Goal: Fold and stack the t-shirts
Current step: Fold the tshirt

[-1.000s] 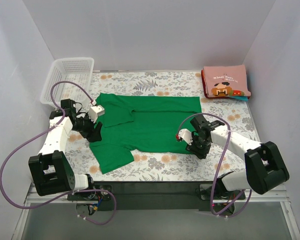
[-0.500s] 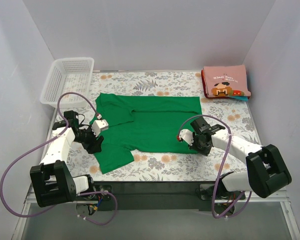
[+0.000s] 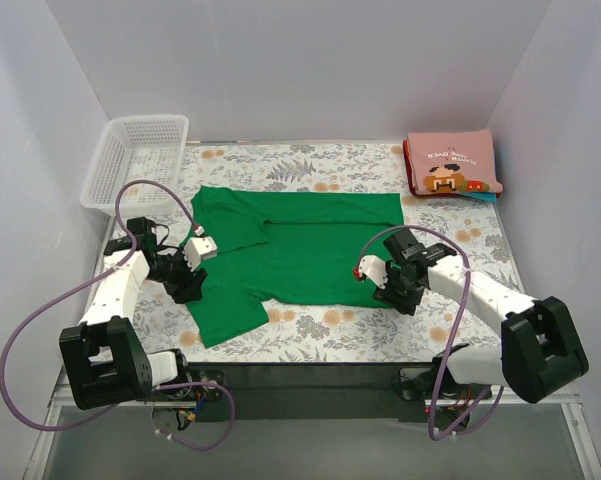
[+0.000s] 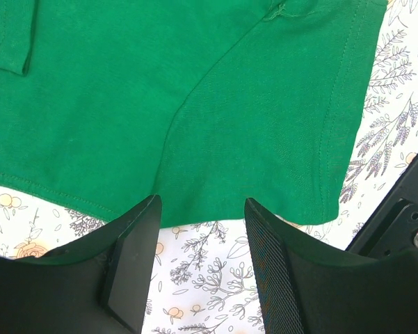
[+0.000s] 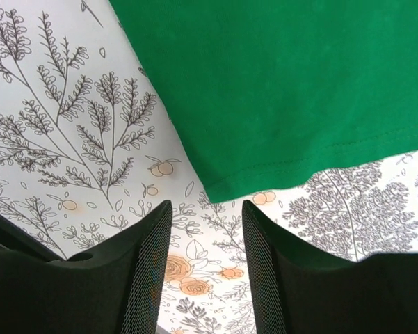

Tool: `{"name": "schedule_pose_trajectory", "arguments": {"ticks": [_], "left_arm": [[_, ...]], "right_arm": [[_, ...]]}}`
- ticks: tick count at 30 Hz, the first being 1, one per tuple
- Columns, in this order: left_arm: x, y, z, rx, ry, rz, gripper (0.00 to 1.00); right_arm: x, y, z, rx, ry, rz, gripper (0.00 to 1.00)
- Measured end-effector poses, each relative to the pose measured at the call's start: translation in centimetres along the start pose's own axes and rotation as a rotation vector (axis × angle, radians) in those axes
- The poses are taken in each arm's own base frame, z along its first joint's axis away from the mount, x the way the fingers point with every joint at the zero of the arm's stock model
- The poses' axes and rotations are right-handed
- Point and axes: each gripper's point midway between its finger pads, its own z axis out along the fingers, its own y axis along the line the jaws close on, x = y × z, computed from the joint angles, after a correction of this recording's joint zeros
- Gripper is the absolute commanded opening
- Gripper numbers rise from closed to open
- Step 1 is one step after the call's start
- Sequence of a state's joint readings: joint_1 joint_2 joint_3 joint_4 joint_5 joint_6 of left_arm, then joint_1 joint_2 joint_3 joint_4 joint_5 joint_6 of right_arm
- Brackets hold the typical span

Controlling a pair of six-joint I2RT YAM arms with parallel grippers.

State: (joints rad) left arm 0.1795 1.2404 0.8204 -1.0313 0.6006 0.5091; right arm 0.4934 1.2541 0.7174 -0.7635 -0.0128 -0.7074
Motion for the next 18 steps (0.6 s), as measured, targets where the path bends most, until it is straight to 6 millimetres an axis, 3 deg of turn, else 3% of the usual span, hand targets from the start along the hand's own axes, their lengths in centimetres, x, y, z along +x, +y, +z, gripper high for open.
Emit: {"name": "schedule_pose_trajectory", "arguments": {"ticks": [7, 14, 18], "left_arm": [[0.0, 0.2, 0.2, 0.001, 0.000, -0.011, 0.53], [0.9, -0.3, 0.7, 0.003, 0.011, -0.001, 0.51], [2.1, -0.9, 1.3, 0.008, 0.036, 0.022, 0.50]], "right_arm": [[0.1, 0.2, 1.7, -0.027, 0.018, -0.005, 0.47], [0.7, -0.4, 2.4, 0.023, 0.034, -0.014, 0.01], [0.8, -0.7, 2.4, 0.048, 0.031, -0.019, 0.01]]}}
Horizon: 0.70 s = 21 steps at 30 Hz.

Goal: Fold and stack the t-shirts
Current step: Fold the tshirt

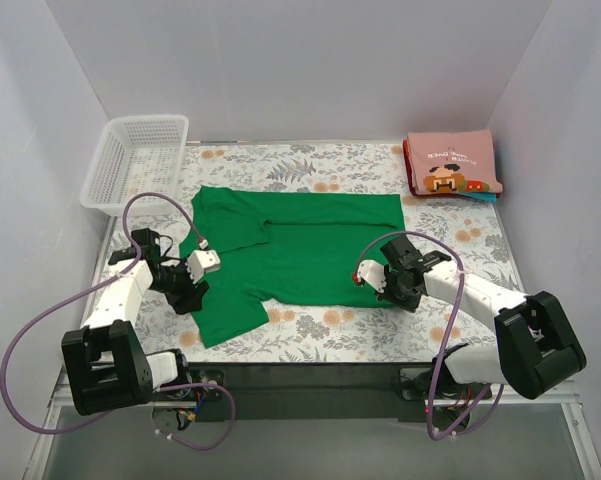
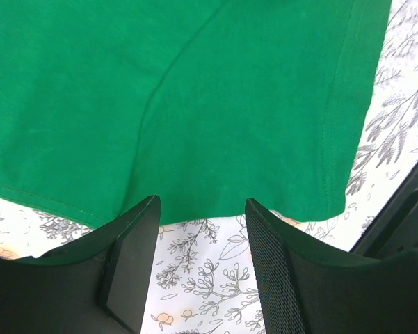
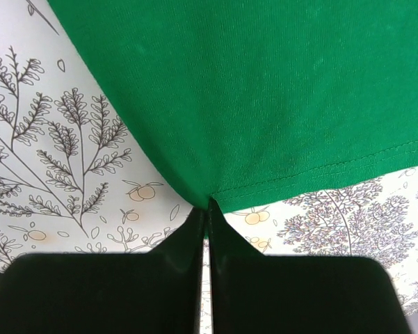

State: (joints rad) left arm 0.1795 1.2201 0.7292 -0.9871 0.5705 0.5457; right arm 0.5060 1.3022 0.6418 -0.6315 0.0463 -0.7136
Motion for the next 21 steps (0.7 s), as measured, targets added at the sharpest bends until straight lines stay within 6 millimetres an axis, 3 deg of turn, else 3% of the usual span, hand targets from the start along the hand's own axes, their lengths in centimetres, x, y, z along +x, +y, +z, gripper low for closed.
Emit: {"name": "schedule_pose_trajectory", "arguments": {"ticks": [5, 14, 21], "left_arm": [[1.9, -0.2, 1.0, -0.018, 0.044, 0.036, 0.49], [2.1, 1.7, 1.8, -0.081, 0.041, 0.098, 0.44], [3.2, 1.3, 2.9, -0.068, 0.059, 0.143, 0.26]], "right_arm": [[0.0, -0.2, 0.0, 0.010, 0.000, -0.001, 0.01], [0.0, -0.1, 0.0, 0.010, 0.000, -0.001, 0.01], [0.1, -0.1, 0.0, 0.010, 0.000, -0.001, 0.01]]}}
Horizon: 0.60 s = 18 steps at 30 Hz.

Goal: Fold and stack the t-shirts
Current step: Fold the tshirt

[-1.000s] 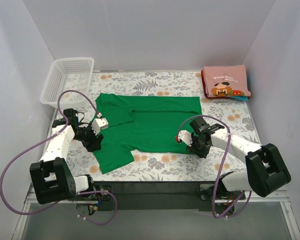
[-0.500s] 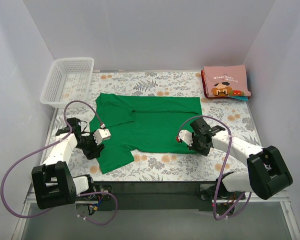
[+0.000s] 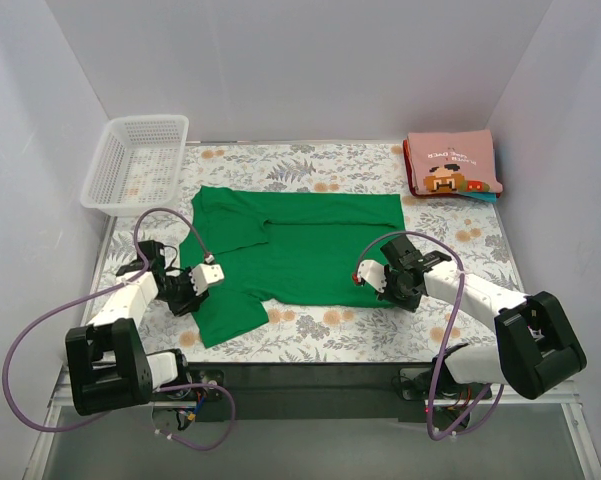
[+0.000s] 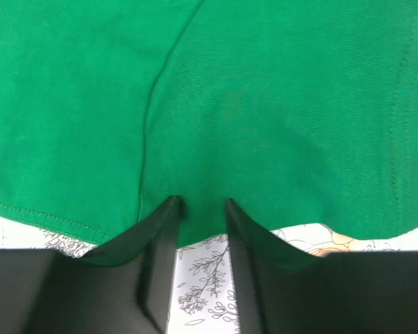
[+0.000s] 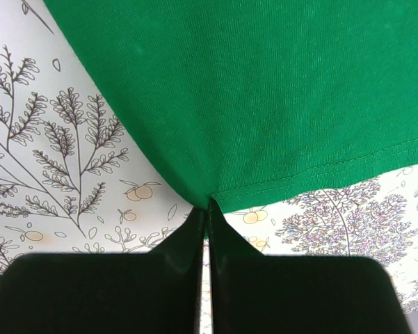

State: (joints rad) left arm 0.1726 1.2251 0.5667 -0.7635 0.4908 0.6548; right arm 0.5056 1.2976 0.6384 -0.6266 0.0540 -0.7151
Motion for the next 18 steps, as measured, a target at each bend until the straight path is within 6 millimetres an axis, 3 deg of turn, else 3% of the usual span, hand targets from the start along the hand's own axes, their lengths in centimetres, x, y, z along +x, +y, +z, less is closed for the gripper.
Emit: {"name": "schedule_pose_trajectory", "arguments": {"ticks": [6, 12, 18], "left_arm": [[0.1, -0.8, -0.2, 0.003, 0.002, 0.038, 0.05], [0.6, -2.0, -1.2, 0.033, 0.045, 0.026, 0.00], [-1.2, -1.2, -3.9, 0.030, 0.040, 0.013, 0.00]], "right_arm": [[0.2, 0.1, -0.2, 0.002, -0.002, -0.004, 0.01], [1.2, 0.4, -1.8, 0.018, -0.017, -0.004, 0.01], [1.7, 0.2, -3.5, 0.051, -0.057, -0.002, 0.01]]}}
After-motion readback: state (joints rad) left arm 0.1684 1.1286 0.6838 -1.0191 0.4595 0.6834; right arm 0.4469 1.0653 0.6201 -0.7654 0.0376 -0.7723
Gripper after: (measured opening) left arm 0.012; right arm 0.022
